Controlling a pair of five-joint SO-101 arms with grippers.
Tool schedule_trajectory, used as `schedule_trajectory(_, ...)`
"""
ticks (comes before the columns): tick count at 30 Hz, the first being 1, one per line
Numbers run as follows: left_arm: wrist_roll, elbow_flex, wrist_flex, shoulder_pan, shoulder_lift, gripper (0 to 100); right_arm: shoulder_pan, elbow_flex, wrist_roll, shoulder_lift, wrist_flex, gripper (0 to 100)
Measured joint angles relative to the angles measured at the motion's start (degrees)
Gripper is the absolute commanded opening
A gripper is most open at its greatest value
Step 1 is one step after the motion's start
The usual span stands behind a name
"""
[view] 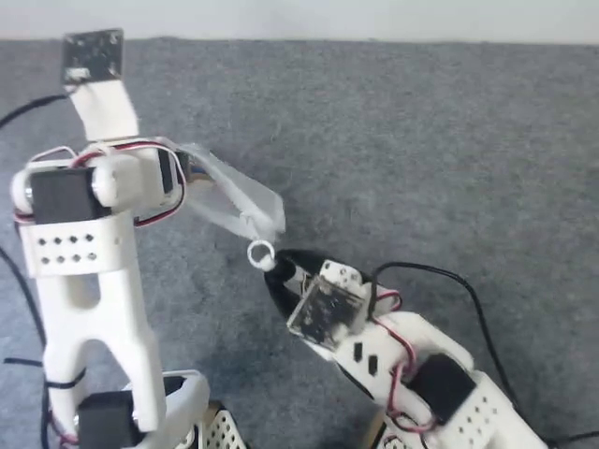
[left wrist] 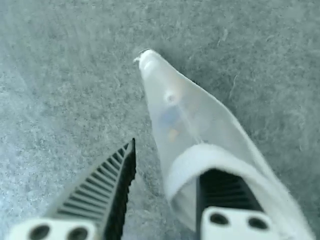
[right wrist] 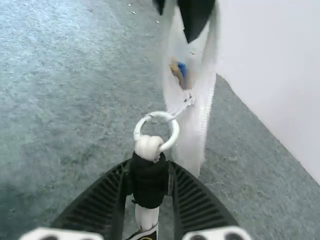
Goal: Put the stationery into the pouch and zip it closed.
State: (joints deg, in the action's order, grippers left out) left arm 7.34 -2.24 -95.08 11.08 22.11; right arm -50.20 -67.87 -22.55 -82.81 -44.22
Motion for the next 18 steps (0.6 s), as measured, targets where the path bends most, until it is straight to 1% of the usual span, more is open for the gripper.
schedule_trajectory(3,-0.4,-0.2,0.3,-0.3,0.0,18,-0.4,0.0,-1.4,-3.5,-2.2,0.5)
schedule_trajectory(10,-5.6,-4.6,0.8,-2.5,0.0,17,-0.4,-1.1,-2.2,-5.4,-3.9,0.5)
schedule_trajectory(15,-6.3,-7.3,0.8,-2.7,0.0,17,-0.5,-1.9,-2.4,-5.4,-3.9,0.5)
schedule_trajectory(18,-6.3,-8.3,0.8,-5.0,0.0,17,-0.9,-1.9,-2.4,-5.5,-3.9,0.5)
